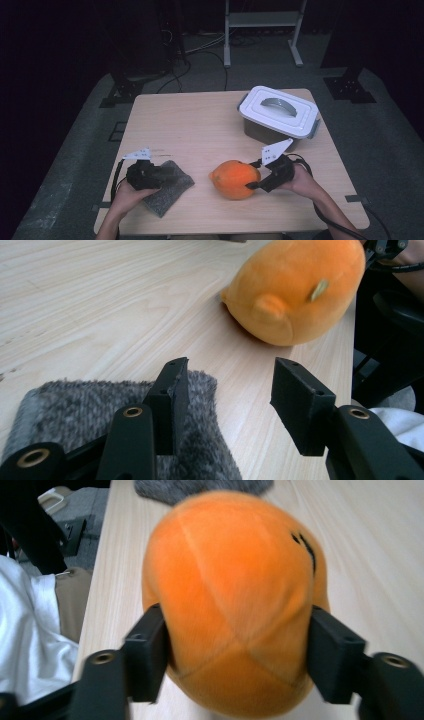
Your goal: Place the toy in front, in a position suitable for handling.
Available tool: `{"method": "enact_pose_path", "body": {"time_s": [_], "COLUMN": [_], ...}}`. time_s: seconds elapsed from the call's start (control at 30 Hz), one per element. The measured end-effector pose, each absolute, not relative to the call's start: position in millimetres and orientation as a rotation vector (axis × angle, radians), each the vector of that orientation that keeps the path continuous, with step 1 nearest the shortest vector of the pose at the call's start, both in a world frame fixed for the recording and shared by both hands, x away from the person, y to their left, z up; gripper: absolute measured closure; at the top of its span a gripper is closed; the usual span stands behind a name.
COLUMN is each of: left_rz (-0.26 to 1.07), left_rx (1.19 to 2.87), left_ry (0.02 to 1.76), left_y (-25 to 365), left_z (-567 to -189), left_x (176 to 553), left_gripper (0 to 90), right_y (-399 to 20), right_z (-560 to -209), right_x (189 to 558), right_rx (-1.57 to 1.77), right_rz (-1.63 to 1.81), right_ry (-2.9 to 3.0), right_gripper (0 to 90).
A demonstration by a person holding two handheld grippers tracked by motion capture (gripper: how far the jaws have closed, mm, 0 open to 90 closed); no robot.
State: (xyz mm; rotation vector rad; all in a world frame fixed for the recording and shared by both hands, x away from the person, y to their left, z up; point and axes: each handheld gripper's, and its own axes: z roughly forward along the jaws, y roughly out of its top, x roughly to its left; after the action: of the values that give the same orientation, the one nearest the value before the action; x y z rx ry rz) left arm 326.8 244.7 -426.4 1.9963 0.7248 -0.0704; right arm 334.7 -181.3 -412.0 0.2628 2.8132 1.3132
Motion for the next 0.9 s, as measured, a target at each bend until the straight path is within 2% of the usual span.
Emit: {"method": "enact_pose_path", "body": {"time_s": [0.17, 0.33, 0.47, 0.67, 0.9], "left_rz": [-0.072, -0.082, -0.097, -0.140, -0.177], "left_rx": [2.007, 1.996, 1.993, 1.989, 2.016], "left_ry": [0.700, 0.683, 0.619, 0.506, 0.422], "left_y": [238, 236, 222, 183, 141], "left_z": [-424, -424, -416, -408, -412], "left_x": [326, 322, 318, 320, 333], "left_gripper": [47.8, 47.4, 47.4, 48.2, 54.6], "right_y": [-195, -194, -190, -190, -194], "right_z": [-418, -416, -412, -415, -418], "right_x": [330, 321, 313, 308, 304], "right_rx": [0.447, 0.516, 0.456, 0.406, 0.363], "right_rz": [1.318, 1.337, 1.367, 1.336, 1.344], "right_ry": [2.850, 2.857, 2.860, 2.862, 2.862], "right_gripper": [22.1, 19.0, 24.1, 26.4, 28.6]}}
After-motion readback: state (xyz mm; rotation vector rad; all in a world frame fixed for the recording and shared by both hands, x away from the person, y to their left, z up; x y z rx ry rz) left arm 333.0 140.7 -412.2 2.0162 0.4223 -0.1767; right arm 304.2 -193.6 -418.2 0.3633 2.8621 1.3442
